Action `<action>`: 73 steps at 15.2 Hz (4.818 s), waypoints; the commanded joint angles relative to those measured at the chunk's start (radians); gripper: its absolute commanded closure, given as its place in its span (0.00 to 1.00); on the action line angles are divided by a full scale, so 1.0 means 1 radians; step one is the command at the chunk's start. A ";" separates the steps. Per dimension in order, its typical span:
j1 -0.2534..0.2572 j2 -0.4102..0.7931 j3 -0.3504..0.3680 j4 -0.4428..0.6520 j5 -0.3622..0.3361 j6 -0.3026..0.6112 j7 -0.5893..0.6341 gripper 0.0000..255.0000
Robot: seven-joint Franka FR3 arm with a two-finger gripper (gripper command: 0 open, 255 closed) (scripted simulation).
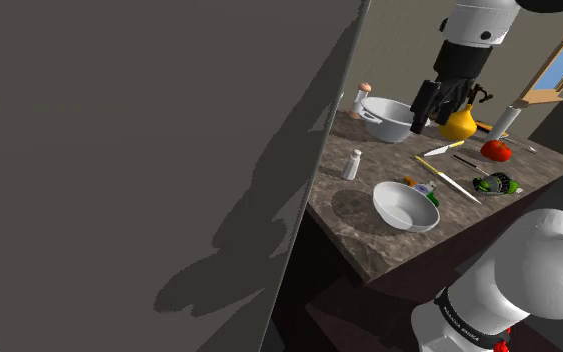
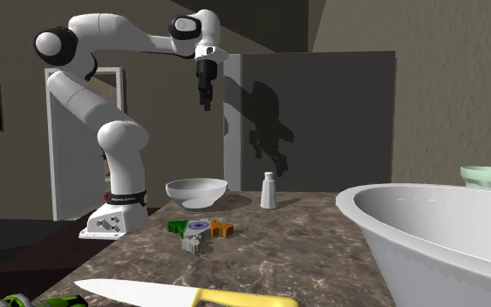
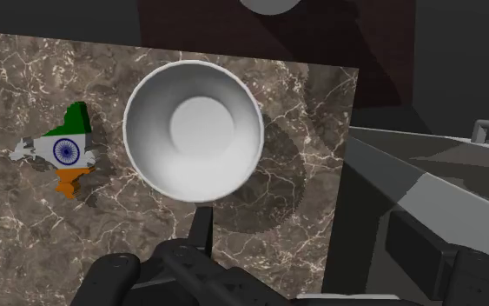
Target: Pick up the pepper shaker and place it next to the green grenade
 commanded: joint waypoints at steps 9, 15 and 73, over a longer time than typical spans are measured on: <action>-0.031 0.161 -0.077 -0.085 -0.064 0.280 -0.055 0.00; -0.053 0.335 -0.133 -0.088 -0.099 0.483 -0.092 0.00; -0.080 0.647 -0.214 0.166 -0.089 0.590 -0.199 1.00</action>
